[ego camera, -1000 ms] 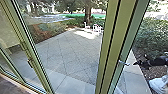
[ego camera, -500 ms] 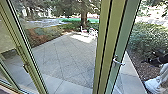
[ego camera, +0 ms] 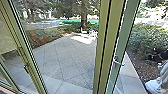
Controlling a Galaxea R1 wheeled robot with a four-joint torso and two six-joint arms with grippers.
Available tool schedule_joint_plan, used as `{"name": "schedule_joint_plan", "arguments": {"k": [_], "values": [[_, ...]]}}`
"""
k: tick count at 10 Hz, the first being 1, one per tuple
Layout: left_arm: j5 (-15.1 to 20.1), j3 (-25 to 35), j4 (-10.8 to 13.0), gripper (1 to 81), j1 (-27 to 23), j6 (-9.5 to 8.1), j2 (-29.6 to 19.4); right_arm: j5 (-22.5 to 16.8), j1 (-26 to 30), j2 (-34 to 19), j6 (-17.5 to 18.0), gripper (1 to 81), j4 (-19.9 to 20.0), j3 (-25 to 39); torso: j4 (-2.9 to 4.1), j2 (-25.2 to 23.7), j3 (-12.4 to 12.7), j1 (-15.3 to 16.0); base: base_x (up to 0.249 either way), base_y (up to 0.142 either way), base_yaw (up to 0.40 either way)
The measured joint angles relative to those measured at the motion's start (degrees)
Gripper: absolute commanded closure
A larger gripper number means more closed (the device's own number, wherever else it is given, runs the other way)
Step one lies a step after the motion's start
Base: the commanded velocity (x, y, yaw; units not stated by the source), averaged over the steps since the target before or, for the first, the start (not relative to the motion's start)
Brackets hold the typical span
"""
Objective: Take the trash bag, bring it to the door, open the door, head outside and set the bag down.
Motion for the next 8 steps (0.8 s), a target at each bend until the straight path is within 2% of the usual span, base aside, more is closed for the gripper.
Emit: {"name": "schedule_joint_plan", "arguments": {"k": [6, 7, 8], "values": [[-0.1, 0.0, -0.7, 81.1, 0.0, 0.0, 0.5, -8.7, 2.5, 2.2, -1.1, 1.0, -12.4, 2.8, 0.0, 0.0, 0.0, 0.0, 0.0, 0.0, 0.0], [0.0, 0.0, -0.8, 81.1, 0.0, -0.02, 0.5, -9.6, 2.5, 2.7, -1.5, 1.0, -14.1, 2.9, -0.11, 0.0, 0.0, 0.0, 0.0, 0.0, 0.0], [0.0, 0.0, -1.0, 81.1, 0.1, -0.02, 0.6, -10.2, 2.5, 4.1, -1.8, 1.0, -18.5, 3.2, -0.77, 0.0, 0.2, 0.0, 0.0, 0.0, 0.0]]}}
